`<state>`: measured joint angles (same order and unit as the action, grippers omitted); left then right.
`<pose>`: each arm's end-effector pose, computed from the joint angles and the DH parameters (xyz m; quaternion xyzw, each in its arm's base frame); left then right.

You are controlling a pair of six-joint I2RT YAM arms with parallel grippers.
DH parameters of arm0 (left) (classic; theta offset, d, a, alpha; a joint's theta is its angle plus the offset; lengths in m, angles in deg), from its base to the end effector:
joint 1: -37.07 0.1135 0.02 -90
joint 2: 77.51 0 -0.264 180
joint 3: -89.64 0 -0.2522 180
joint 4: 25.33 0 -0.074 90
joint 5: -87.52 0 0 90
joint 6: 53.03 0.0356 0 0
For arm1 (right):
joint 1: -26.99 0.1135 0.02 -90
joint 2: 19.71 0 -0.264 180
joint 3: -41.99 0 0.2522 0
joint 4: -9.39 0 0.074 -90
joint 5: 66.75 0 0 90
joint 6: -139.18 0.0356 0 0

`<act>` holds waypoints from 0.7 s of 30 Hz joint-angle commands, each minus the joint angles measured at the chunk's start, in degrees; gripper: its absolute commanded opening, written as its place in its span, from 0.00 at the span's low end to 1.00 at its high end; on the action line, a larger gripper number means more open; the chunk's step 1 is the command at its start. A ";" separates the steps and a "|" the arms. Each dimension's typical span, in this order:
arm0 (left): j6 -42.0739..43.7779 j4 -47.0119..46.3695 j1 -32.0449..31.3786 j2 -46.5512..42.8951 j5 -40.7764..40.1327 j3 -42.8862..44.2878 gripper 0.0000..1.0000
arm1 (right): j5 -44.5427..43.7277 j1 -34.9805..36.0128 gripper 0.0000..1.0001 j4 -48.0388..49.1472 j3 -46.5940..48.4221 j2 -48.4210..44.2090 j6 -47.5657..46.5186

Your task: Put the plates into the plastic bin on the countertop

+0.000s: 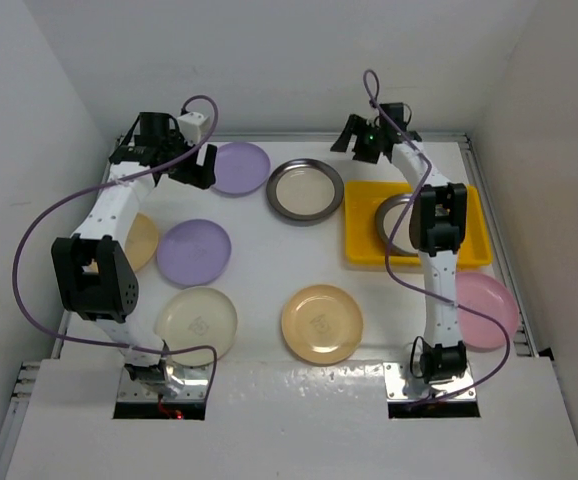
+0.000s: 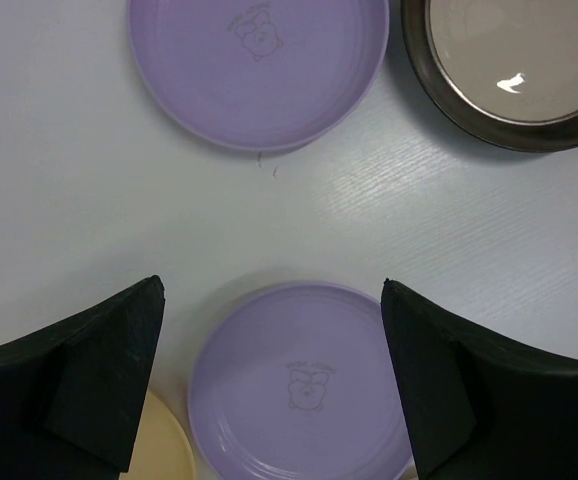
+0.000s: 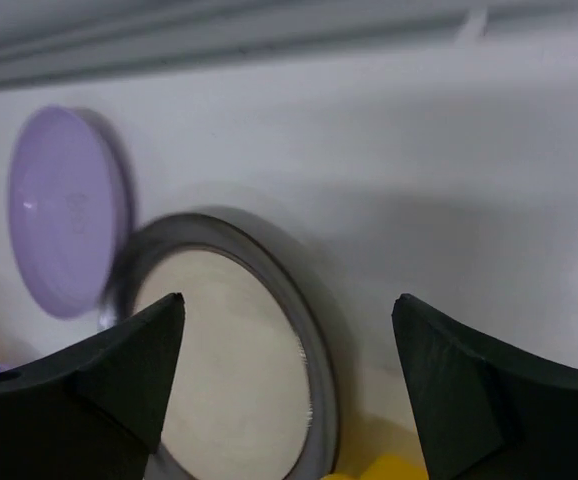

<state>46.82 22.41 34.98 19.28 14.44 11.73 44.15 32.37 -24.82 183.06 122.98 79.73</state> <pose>0.3814 -0.0243 0.3260 0.1531 0.8941 -0.1073 0.4070 0.5653 0.0660 0.2036 0.1102 0.8725 0.2917 0.3761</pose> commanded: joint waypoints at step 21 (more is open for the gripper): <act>-0.44 -0.58 0.42 2.87 1.97 -1.15 0.90 | 10.82 6.12 0.21 -2.49 0.05 7.53 -0.22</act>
<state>46.79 22.60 35.39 22.78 15.25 10.53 51.37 36.74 -26.88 183.34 132.14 80.67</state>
